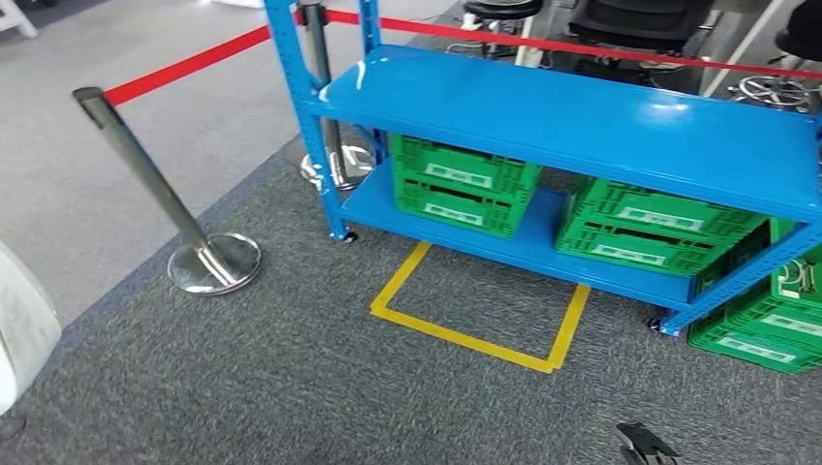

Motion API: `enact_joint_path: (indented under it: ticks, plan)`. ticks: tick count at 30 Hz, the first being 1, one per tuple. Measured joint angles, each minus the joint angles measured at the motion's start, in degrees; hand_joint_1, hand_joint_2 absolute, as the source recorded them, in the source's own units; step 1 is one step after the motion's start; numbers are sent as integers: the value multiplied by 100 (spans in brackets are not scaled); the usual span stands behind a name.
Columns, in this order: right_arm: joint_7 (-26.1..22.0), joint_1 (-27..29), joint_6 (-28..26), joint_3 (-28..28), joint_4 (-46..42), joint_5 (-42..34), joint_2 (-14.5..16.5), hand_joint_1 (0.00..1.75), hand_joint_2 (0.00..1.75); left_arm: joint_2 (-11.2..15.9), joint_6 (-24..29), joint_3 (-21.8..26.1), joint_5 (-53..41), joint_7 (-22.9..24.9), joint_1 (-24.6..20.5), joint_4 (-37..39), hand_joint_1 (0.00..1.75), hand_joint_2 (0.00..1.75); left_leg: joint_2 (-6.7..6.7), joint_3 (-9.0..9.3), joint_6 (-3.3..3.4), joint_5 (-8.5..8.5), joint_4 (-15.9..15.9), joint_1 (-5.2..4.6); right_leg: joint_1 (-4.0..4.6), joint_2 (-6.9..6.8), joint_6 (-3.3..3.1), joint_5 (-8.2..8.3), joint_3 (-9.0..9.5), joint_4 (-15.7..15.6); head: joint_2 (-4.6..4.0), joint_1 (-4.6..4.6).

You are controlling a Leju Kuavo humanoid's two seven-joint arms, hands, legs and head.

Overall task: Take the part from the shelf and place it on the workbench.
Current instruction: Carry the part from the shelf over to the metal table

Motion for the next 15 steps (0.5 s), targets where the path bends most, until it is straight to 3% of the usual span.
enact_joint_path:
  ticks: [2,4,6,7,8,9,10,11,13,15]
  plan:
    - [-3,-15,-1,-1,-1,8,-2,0,0,-1,-32,5,-27,-4,25,0,175,175,-113,-18,77,15,-29,3,-2,-86,58,-12,16,-17,0,7]
    - [-7,-32,3,-1,-2,14,-3,0,0,-1,-81,8,-50,-10,31,-1,175,175,-219,-16,145,43,-53,24,-21,77,110,-164,-48,166,0,16]
    - [-8,-25,2,-4,-1,16,-5,0,0,-1,-110,8,-84,-19,28,-1,175,175,-319,-18,190,54,-61,35,-30,380,133,-530,-339,827,-1,31]
    - [-3,-14,0,-7,-1,16,-5,0,0,-1,-115,8,-119,-21,30,0,175,175,-375,-22,203,56,-60,33,-30,465,136,-706,-532,1236,-1,35]
    - [8,-5,-2,-10,1,16,-6,0,0,-1,-116,8,-164,-23,37,0,175,175,-438,-25,209,58,-58,32,-28,503,137,-803,-685,1546,0,36]
    - [20,3,-2,-15,1,16,-6,0,0,-1,-113,8,-209,-23,45,0,175,175,-505,-24,210,60,-56,30,-28,517,135,-782,-746,1651,-1,37]
    - [32,10,-1,-22,1,17,-8,0,0,-1,-105,8,-252,-22,54,-1,175,175,-576,-20,208,63,-53,31,-31,527,132,-645,-692,1513,-1,37]
    - [42,12,1,-31,1,18,-12,0,0,-1,-85,8,-298,-22,59,-1,175,175,-646,-15,199,63,-48,35,-40,561,129,-432,-538,1173,-1,38]
    - [63,11,11,-48,1,21,-20,0,0,-2,-10,8,-402,-21,61,-5,175,175,-775,-28,155,61,-11,34,-81,800,129,-106,-179,395,-1,36]
    - [63,4,37,-67,2,-25,-21,0,0,-9,53,7,-481,-21,71,-11,175,175,-888,-76,83,79,15,31,-102,967,103,-43,-30,80,-1,31]
